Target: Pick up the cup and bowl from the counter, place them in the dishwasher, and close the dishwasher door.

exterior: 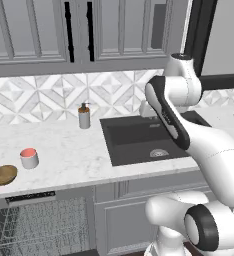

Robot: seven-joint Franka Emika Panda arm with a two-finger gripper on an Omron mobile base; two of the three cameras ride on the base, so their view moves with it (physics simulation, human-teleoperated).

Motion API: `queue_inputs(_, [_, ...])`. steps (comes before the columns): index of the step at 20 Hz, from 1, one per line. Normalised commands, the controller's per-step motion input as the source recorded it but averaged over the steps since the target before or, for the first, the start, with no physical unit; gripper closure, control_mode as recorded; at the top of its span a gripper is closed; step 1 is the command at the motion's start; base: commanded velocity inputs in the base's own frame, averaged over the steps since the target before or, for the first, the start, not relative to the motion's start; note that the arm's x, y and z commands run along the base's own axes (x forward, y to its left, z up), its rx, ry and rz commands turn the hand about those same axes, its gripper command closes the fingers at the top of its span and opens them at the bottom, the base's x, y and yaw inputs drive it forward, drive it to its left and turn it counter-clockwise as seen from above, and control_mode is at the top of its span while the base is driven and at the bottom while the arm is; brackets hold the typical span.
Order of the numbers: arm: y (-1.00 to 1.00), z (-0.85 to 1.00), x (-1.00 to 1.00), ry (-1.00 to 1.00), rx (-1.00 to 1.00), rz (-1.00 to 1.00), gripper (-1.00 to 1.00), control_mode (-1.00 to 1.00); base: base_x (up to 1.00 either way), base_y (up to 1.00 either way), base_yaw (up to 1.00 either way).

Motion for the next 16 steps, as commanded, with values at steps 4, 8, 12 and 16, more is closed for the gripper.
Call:
queue_inputs(4, [0.00,0.00,0.00,0.00,0.00,0.00,-1.00,1.00,0.00,0.00,0.03])
queue_inputs(8, [0.00,0.00,0.00,0.00,0.00,0.00,-1.00,1.00,0.00,-0.19,0.46])
queue_inputs(12, [0.00,0.00,0.00,0.00,0.00,0.00,-1.00,1.00,0.00,-0.25,0.81])
queue_inputs(16, [0.00,0.00,0.00,0.00,0.00,0.00,-1.00,1.00,0.00,-0.25,0.84])
